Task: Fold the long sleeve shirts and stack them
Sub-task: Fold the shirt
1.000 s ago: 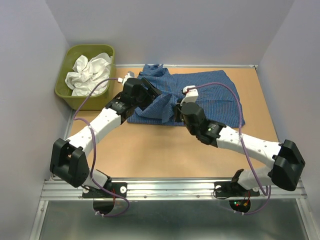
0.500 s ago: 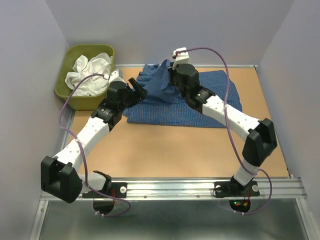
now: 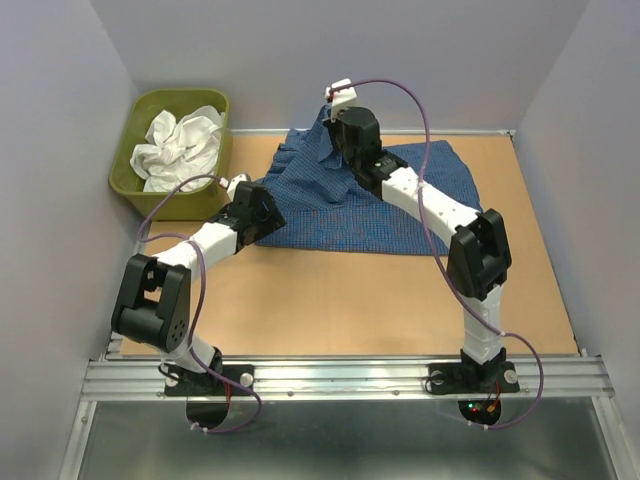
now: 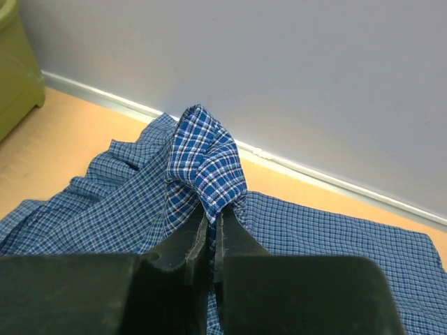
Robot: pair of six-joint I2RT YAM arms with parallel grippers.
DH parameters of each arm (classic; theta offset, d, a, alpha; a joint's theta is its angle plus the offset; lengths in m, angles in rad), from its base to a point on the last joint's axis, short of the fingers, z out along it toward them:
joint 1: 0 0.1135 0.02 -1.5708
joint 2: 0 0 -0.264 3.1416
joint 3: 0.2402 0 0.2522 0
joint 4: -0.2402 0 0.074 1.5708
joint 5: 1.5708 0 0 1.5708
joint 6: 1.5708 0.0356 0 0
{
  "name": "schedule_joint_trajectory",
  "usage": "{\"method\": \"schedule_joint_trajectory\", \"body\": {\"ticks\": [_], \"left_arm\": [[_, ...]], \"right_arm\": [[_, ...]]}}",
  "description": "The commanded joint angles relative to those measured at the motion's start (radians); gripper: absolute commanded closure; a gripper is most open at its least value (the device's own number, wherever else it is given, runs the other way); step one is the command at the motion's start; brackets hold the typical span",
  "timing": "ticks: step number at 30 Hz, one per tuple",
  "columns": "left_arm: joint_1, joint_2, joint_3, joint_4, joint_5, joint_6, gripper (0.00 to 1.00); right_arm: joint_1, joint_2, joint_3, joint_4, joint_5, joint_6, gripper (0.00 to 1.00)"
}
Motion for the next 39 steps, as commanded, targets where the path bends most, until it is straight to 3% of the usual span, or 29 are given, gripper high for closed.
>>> {"method": "schedule_joint_trajectory", "body": {"ticks": [1, 15, 31, 39], "left_arm": [[0.005, 0.030, 0.018, 0.042, 0.013, -0.011, 0.26], [0.013, 0.077, 0.030, 0.096, 0.079, -0.046, 0.28], [0.014, 0.131, -0.002, 0.161, 0.084, -0.061, 0.28], [0.019, 0.065, -0.055, 0.306, 0.090, -0.057, 0.17]], "right_arm": [[-0.018, 0.004, 0.098, 0.065, -0.010, -0.033, 0.99], [-0.072, 0.008, 0.134, 0.095, -0.014, 0.007, 0.99], [-0.100, 0.076, 0.180, 0.112, 0.090, 0.015, 0.99], [-0.121, 0.094, 0.177, 0.111, 0.090, 0.033, 0.99]]}}
